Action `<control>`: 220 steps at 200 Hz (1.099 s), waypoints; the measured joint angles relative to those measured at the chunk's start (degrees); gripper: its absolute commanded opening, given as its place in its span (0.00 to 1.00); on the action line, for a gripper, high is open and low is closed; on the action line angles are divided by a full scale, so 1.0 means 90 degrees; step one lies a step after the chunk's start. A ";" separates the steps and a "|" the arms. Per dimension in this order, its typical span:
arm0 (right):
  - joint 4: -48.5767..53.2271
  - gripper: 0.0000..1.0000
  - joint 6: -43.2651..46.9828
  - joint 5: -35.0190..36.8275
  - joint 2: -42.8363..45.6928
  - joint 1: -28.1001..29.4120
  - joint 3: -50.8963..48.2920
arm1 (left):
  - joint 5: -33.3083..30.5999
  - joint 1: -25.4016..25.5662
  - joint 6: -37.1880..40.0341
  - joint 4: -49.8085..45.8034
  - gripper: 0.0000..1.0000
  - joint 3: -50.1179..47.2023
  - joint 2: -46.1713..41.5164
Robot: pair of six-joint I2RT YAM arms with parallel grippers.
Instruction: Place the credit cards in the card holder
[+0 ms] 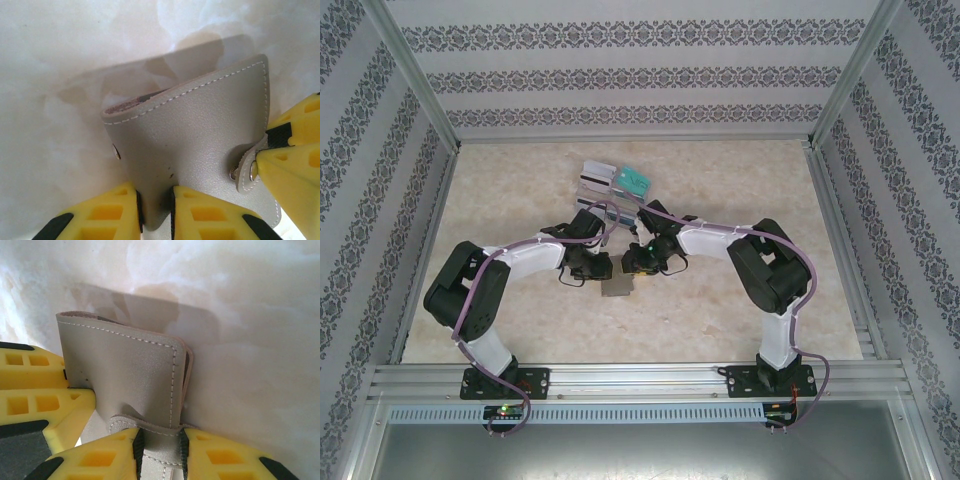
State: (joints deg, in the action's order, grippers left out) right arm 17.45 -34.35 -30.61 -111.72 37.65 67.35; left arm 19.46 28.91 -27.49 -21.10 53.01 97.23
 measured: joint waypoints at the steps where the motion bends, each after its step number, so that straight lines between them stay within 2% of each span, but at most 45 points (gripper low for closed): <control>1: 0.0005 0.30 0.0000 0.0000 -0.0007 0.0002 0.0002 | 0.0000 0.0000 0.0000 0.0000 0.20 0.0000 0.0000; 159: -0.0347 0.29 -0.0338 -0.0267 0.0022 -0.0058 -0.0170 | -0.0126 0.0044 0.0005 0.0017 0.18 -0.0044 -0.0063; 186: -0.0413 0.23 -0.0393 -0.0347 0.0022 -0.0087 -0.0206 | -0.0126 0.0044 0.0005 0.0061 0.17 -0.0075 -0.0085; 206: -0.0440 0.15 -0.0386 -0.0367 0.0053 -0.0102 -0.0240 | -0.0129 0.0044 0.0005 0.0095 0.16 -0.0107 -0.0107; 220: -0.0442 0.14 -0.0374 -0.0357 0.0092 -0.0117 -0.0267 | -0.0129 0.0044 0.0005 0.0134 0.16 -0.0146 -0.0131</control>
State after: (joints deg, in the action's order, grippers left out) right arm 13.47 -37.71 -33.82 -110.89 36.60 64.95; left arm 18.31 29.30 -27.44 -19.90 51.70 96.05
